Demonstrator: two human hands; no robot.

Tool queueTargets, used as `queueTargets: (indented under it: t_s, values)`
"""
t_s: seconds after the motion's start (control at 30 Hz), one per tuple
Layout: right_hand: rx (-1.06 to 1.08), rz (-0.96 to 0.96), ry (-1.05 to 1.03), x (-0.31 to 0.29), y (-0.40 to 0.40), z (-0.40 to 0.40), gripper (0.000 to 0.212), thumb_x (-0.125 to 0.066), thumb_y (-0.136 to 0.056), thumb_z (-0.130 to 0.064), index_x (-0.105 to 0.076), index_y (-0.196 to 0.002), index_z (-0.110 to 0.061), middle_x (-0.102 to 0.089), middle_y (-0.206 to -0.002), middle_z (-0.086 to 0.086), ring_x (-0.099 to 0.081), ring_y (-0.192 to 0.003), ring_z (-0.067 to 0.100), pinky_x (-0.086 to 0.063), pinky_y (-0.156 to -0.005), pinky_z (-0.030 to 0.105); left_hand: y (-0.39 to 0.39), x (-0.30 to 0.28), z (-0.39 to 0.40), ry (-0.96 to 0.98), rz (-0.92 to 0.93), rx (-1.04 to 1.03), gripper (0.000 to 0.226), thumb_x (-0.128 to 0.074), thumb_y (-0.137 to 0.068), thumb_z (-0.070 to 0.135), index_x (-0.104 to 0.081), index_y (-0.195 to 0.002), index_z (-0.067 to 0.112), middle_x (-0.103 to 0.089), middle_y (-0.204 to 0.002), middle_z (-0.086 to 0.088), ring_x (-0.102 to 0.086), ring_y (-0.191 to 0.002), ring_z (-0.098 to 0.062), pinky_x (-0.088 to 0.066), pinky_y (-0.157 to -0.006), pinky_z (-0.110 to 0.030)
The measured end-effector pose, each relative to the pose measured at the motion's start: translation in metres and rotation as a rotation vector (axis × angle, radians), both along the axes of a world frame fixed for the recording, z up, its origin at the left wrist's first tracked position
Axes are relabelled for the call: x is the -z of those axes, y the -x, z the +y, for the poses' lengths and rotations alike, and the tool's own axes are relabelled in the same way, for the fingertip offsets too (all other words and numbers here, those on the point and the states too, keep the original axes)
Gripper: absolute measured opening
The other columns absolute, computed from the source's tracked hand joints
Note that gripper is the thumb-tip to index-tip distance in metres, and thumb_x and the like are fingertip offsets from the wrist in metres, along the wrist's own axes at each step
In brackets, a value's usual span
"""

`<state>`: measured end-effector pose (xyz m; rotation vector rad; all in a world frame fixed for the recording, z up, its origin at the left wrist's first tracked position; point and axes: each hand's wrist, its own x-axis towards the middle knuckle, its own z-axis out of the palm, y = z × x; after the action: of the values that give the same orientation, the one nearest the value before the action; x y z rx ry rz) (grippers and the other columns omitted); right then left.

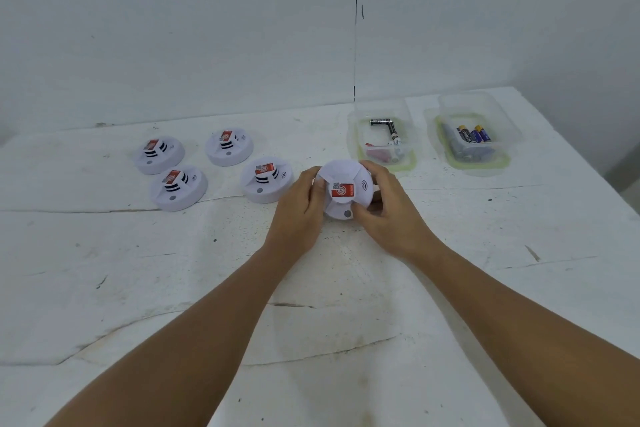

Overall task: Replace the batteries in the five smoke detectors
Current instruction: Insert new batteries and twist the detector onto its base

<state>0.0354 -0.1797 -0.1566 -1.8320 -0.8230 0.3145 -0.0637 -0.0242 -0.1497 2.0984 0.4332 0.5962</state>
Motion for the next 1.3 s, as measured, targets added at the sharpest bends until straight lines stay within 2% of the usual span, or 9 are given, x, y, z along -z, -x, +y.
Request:
queueTargets:
  t_s: [0.13,0.2,0.33,0.5,0.63,0.73,0.9,1.1,1.3]
  values:
    - [0.005,0.037,-0.112,-0.016,0.004,0.007,0.051,-0.071,-0.095,-0.008,-0.057,-0.136,-0.035,-0.059,-0.123,-0.011,-0.07,-0.085,0.002,-0.055,-0.072,0.017,0.001,-0.007,0.001,0.051,0.002,-0.058,0.031,-0.042,-0.111,0.028,-0.052,-0.14,0.021,-0.064,-0.093,0.011,-0.061,-0.082,0.005,-0.044,-0.07,-0.009]
    - [0.007,0.047,-0.146,-0.026,0.002,0.017,0.046,-0.069,-0.096,-0.006,-0.057,-0.129,-0.037,-0.066,-0.115,-0.022,-0.069,-0.082,-0.001,-0.053,-0.068,0.015,-0.002,-0.017,0.009,0.011,-0.029,-0.104,0.029,-0.044,-0.111,0.031,-0.052,-0.136,0.02,-0.064,-0.092,0.004,-0.062,-0.084,-0.002,-0.045,-0.069,-0.015]
    - [0.117,0.193,-0.171,-0.042,-0.006,0.046,0.053,-0.074,-0.097,-0.024,-0.044,-0.141,-0.027,-0.065,-0.119,-0.016,-0.068,-0.081,-0.01,-0.051,-0.066,0.01,-0.017,-0.044,0.041,-0.045,-0.03,-0.169,0.027,-0.049,-0.108,0.035,-0.061,-0.126,0.019,-0.067,-0.109,-0.004,-0.066,-0.097,-0.016,-0.052,-0.075,-0.026]
    - [0.165,0.266,-0.168,-0.057,-0.019,0.085,0.042,-0.074,-0.096,-0.027,-0.054,-0.133,-0.026,-0.069,-0.115,-0.014,-0.067,-0.091,-0.004,-0.049,-0.073,0.015,-0.03,-0.071,0.079,0.116,0.085,-0.173,0.019,-0.054,-0.105,0.034,-0.065,-0.113,0.021,-0.072,-0.099,-0.003,-0.073,-0.088,-0.025,-0.054,-0.067,-0.035]
    - [0.184,0.235,-0.107,-0.058,-0.035,0.117,0.04,-0.068,-0.098,-0.025,-0.057,-0.136,-0.023,-0.062,-0.125,-0.004,-0.062,-0.095,-0.001,-0.045,-0.072,0.017,-0.046,-0.074,0.107,0.187,0.199,-0.172,0.016,-0.057,-0.102,0.032,-0.065,-0.112,0.023,-0.075,-0.096,-0.004,-0.075,-0.095,-0.027,-0.057,-0.075,-0.039]
    - [0.214,0.252,-0.032,-0.05,-0.048,0.14,0.045,-0.065,-0.096,-0.025,-0.056,-0.14,-0.022,-0.054,-0.135,0.009,-0.064,-0.104,0.018,-0.046,-0.07,0.025,-0.06,-0.069,0.123,0.235,0.249,-0.171,0.015,-0.06,-0.1,0.027,-0.067,-0.112,0.02,-0.078,-0.095,-0.008,-0.075,-0.095,-0.031,-0.06,-0.093,-0.05]
    - [0.251,0.279,0.091,-0.039,-0.063,0.16,0.039,-0.064,-0.095,-0.023,-0.057,-0.133,-0.017,-0.053,-0.131,0.012,-0.065,-0.101,0.024,-0.046,-0.063,0.027,-0.084,-0.06,0.135,0.228,0.296,-0.162,0.02,-0.067,-0.097,0.026,-0.068,-0.115,0.017,-0.077,-0.099,-0.008,-0.075,-0.091,-0.028,-0.059,-0.096,-0.05]
    - [0.324,0.231,0.248,-0.034,-0.067,0.174,0.041,-0.062,-0.093,-0.031,-0.054,-0.128,-0.012,-0.045,-0.13,0.015,-0.056,-0.114,0.037,-0.055,-0.095,0.052,-0.101,-0.05,0.144,0.205,0.381,-0.138,0.016,-0.07,-0.097,0.022,-0.071,-0.11,0.013,-0.077,-0.099,-0.014,-0.077,-0.09,-0.031,-0.061,-0.093,-0.049]
    - [0.327,0.152,0.364,-0.029,-0.069,0.177,0.034,-0.053,-0.1,-0.021,-0.049,-0.128,-0.003,-0.041,-0.134,0.022,-0.048,-0.12,0.042,-0.046,-0.103,0.045,-0.107,-0.049,0.147,0.074,0.453,-0.13,0.02,-0.069,-0.095,0.02,-0.074,-0.106,0.003,-0.076,-0.103,-0.018,-0.073,-0.101,-0.033,-0.058,-0.093,-0.045]
